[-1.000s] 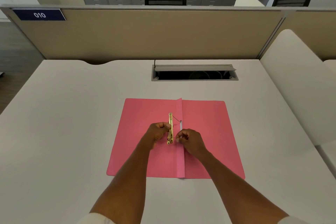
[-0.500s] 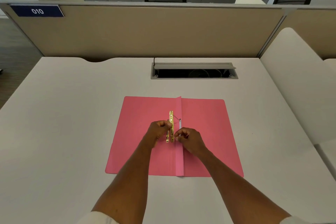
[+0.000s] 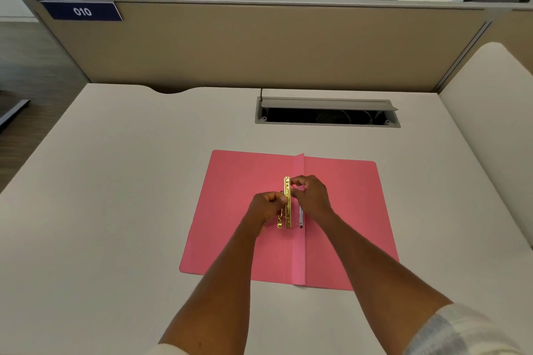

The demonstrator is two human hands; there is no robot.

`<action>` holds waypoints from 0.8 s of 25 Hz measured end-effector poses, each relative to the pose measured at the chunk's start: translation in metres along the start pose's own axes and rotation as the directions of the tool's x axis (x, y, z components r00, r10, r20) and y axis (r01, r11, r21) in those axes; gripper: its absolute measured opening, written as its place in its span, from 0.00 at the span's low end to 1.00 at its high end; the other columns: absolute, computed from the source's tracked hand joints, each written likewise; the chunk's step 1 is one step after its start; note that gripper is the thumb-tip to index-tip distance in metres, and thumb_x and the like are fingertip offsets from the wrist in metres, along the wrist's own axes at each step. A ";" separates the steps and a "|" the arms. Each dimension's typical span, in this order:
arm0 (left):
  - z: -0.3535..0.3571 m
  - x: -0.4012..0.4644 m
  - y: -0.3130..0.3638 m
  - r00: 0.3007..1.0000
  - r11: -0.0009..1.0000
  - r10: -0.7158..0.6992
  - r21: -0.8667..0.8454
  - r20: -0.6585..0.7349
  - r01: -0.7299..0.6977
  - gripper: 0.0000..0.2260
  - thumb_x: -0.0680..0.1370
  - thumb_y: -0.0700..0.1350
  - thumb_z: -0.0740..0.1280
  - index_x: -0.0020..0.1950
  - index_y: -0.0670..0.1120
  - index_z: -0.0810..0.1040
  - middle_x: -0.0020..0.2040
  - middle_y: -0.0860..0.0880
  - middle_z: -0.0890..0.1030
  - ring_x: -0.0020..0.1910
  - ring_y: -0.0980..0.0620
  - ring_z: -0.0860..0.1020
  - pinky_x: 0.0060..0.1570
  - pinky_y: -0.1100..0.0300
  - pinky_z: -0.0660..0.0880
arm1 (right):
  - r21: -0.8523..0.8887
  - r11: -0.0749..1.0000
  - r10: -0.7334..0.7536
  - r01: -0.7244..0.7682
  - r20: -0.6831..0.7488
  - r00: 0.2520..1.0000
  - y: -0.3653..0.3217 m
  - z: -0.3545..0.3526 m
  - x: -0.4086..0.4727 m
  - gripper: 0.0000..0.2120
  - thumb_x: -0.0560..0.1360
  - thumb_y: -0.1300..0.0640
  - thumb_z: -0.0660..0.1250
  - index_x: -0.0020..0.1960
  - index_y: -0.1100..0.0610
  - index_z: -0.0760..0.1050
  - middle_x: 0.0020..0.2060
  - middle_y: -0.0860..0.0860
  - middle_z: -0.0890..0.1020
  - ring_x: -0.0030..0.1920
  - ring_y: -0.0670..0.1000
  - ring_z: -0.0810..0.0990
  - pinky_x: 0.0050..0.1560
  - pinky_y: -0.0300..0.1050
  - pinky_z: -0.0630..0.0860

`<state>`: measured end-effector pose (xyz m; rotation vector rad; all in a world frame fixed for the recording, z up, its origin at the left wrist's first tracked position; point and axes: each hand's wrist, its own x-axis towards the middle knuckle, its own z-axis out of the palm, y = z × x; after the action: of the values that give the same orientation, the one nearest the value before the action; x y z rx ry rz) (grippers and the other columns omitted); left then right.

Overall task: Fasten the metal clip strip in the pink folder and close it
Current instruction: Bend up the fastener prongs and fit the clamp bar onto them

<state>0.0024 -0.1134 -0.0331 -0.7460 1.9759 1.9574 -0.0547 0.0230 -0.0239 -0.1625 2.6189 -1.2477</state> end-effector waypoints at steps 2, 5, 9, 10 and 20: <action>0.000 0.001 0.000 1.000 1.000 -0.001 -0.002 0.001 0.001 0.09 0.79 0.38 0.68 0.56 0.35 0.83 0.45 0.40 0.81 0.44 0.45 0.77 0.54 0.49 0.77 | -0.021 1.000 0.009 -0.009 0.001 1.000 0.001 0.003 0.003 0.10 0.74 0.61 0.71 0.54 0.57 0.83 0.52 0.54 0.82 0.51 0.53 0.80 0.52 0.41 0.71; 0.001 0.002 0.000 1.000 1.000 -0.005 0.006 -0.006 0.005 0.08 0.79 0.38 0.68 0.56 0.36 0.83 0.45 0.40 0.82 0.43 0.46 0.77 0.54 0.49 0.78 | -0.001 1.000 -0.006 0.006 0.009 1.000 0.004 0.003 0.001 0.08 0.73 0.63 0.71 0.51 0.58 0.84 0.48 0.53 0.84 0.48 0.53 0.81 0.50 0.41 0.72; 0.001 0.001 0.000 1.000 1.000 -0.002 0.026 -0.005 0.003 0.08 0.79 0.39 0.68 0.54 0.37 0.83 0.44 0.41 0.82 0.42 0.46 0.77 0.50 0.52 0.77 | 0.034 0.999 -0.012 0.011 0.015 1.000 0.004 0.000 -0.001 0.07 0.73 0.63 0.72 0.50 0.58 0.84 0.46 0.53 0.85 0.44 0.50 0.80 0.48 0.42 0.73; 0.001 0.000 0.001 1.000 0.999 -0.003 0.034 -0.005 0.004 0.08 0.79 0.39 0.68 0.54 0.37 0.84 0.44 0.41 0.82 0.42 0.46 0.77 0.51 0.52 0.77 | 0.038 0.999 -0.010 0.009 0.010 1.000 0.003 0.000 -0.001 0.07 0.73 0.62 0.72 0.50 0.58 0.84 0.46 0.53 0.86 0.44 0.49 0.80 0.49 0.42 0.74; 0.001 -0.005 0.005 0.999 0.999 -0.033 0.034 0.001 0.033 0.05 0.78 0.39 0.69 0.51 0.41 0.84 0.44 0.43 0.83 0.44 0.47 0.79 0.49 0.54 0.79 | 0.025 1.000 -0.016 0.016 0.010 1.000 0.003 -0.001 0.000 0.08 0.74 0.64 0.70 0.51 0.58 0.84 0.47 0.53 0.86 0.46 0.50 0.80 0.51 0.43 0.74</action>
<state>0.0038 -0.1118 -0.0261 -0.7635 1.9785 1.9005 -0.0550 0.0249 -0.0255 -0.1858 2.5969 -1.2811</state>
